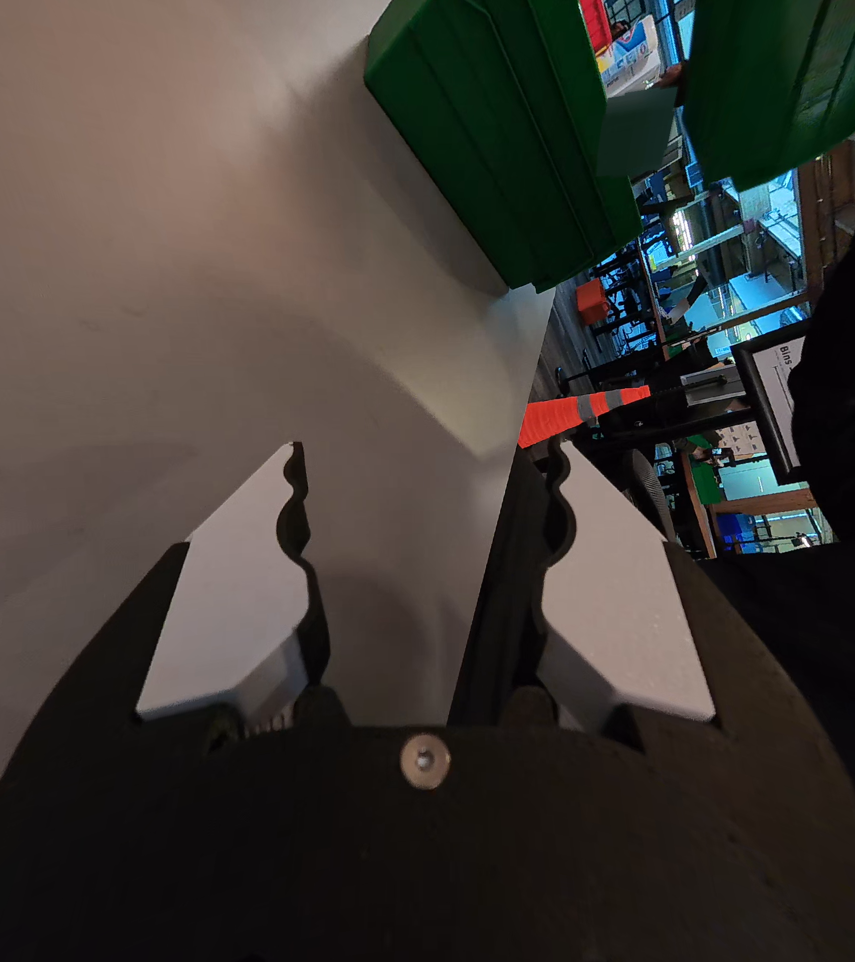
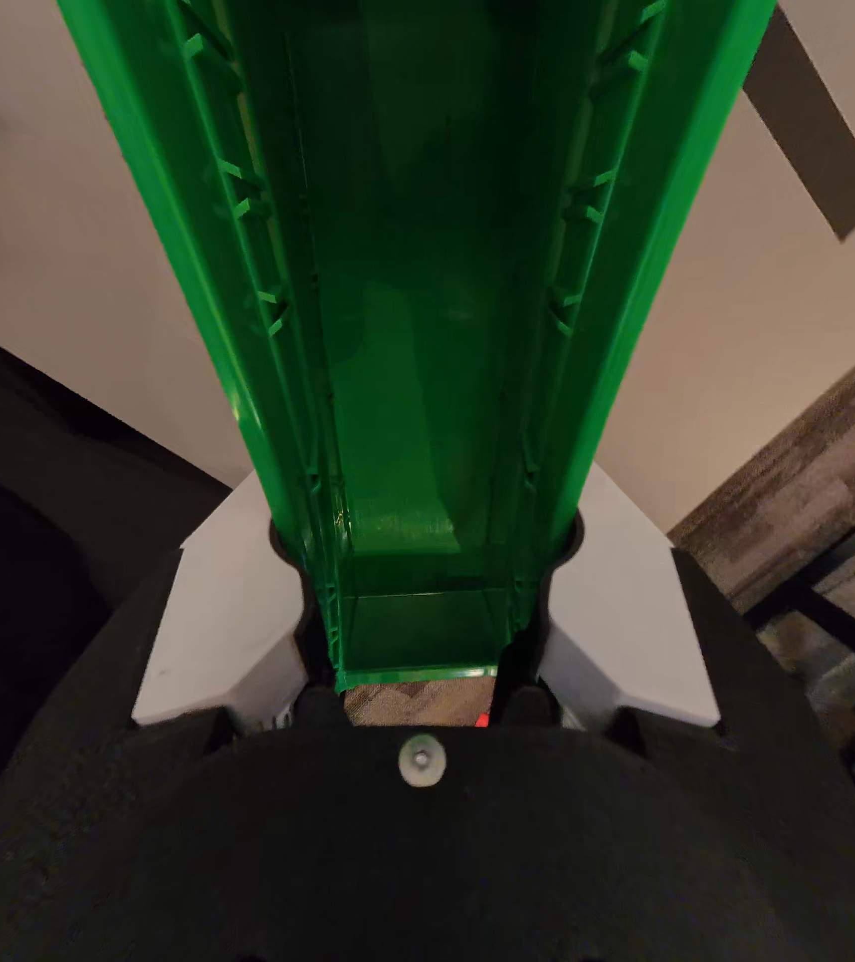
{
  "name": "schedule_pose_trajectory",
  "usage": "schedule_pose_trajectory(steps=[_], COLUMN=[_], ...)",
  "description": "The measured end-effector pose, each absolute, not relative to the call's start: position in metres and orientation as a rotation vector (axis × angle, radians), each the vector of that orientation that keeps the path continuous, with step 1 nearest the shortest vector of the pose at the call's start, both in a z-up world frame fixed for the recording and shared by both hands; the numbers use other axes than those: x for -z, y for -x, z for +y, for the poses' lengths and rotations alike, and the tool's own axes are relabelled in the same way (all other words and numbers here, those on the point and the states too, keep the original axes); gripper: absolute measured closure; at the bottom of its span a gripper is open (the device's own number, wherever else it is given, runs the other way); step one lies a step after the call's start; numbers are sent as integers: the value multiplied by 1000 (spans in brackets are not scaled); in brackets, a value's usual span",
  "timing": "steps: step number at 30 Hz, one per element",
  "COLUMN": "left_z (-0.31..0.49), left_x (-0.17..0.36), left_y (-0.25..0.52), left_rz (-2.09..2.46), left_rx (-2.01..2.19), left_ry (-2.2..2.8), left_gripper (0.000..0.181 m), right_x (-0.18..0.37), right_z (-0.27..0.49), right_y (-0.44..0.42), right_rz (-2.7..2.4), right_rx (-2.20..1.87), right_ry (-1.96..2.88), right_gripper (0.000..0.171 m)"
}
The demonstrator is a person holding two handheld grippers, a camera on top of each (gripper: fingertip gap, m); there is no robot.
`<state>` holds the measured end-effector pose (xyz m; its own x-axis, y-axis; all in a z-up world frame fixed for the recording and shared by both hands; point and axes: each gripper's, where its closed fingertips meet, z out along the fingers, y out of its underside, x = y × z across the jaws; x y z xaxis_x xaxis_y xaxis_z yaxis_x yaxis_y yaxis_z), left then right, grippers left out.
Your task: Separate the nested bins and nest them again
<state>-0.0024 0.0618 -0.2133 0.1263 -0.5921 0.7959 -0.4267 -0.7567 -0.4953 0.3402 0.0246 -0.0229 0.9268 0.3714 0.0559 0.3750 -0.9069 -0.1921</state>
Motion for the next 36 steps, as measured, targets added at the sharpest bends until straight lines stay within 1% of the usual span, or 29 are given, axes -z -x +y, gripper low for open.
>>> schedule_pose_trajectory(steps=[9,16,20,23,28,32,36], left_z=[59,61,60,59,60,61,59], left_x=[216,218,221,222,221,222,223], left_y=[1,2,2,3,3,4,2], left_rz=[1038,1034,1044,1048,1048,1036,1049], left_rx=[1685,1673,1671,1668,1669,1672,1672], left_ry=[2257,2265,2273,2277,2272,2277,2279], left_gripper=[90,91,91,91,91,91,91], right_x=[91,127,150,168,172,151,161], right_z=[5,3,1,1,2,9,1], right_y=[-404,-411,-411,-411,-409,-403,-413], right_rz=[-418,-401,-386,-400,-369,-382,-428], right_rx=[86,85,94,103,73,67,178], right_ry=[3016,3047,3075,3089,3062,2962,3016], right_gripper=[72,67,56,36,16,17,33])
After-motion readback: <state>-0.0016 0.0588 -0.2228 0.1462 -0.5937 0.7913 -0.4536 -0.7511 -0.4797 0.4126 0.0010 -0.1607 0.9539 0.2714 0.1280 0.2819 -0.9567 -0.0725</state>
